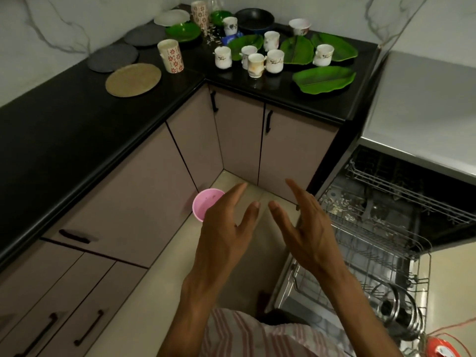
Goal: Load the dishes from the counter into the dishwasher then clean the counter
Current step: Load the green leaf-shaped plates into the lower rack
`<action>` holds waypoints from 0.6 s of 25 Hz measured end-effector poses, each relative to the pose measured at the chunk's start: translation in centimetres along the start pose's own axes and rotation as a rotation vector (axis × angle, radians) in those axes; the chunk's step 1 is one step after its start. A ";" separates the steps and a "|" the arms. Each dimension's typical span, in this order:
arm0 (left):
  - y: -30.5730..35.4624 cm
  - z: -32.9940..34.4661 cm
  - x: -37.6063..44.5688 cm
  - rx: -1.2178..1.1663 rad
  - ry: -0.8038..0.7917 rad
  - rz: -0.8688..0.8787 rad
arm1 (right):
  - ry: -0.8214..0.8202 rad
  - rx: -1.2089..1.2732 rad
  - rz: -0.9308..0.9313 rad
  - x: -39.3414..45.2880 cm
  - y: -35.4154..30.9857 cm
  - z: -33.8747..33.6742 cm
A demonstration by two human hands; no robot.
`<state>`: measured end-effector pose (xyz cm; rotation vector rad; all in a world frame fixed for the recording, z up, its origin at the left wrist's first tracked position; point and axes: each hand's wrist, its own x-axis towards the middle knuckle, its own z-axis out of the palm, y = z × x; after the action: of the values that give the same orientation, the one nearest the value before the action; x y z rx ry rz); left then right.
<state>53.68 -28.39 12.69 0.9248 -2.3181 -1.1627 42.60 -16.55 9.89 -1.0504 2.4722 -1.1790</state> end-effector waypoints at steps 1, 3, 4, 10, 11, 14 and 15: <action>0.2 0.1 1.0 0.004 -0.008 0.002 | -0.002 0.001 -0.007 1.2 0.1 0.0; 0.5 0.1 3.2 0.004 -0.007 -0.004 | -0.016 -0.008 -0.026 3.6 0.2 -0.1; 0.7 0.1 4.2 -0.006 0.000 -0.014 | -0.030 -0.010 -0.028 4.7 0.3 -0.3; 0.4 0.7 9.1 -0.033 -0.012 -0.088 | -0.055 -0.007 -0.009 10.0 1.1 -0.3; 0.1 0.6 10.1 -0.029 -0.020 -0.101 | -0.057 -0.004 0.001 10.9 1.3 -0.1; -1.0 0.4 13.8 -0.036 -0.068 -0.111 | -0.048 -0.014 0.069 13.7 1.4 0.8; -1.3 0.2 15.1 -0.033 -0.081 -0.108 | -0.034 -0.013 0.074 14.5 1.4 1.1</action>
<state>43.36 -39.42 12.18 1.0201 -2.3298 -1.3013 31.90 -26.51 9.71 -0.9647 2.4734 -1.1152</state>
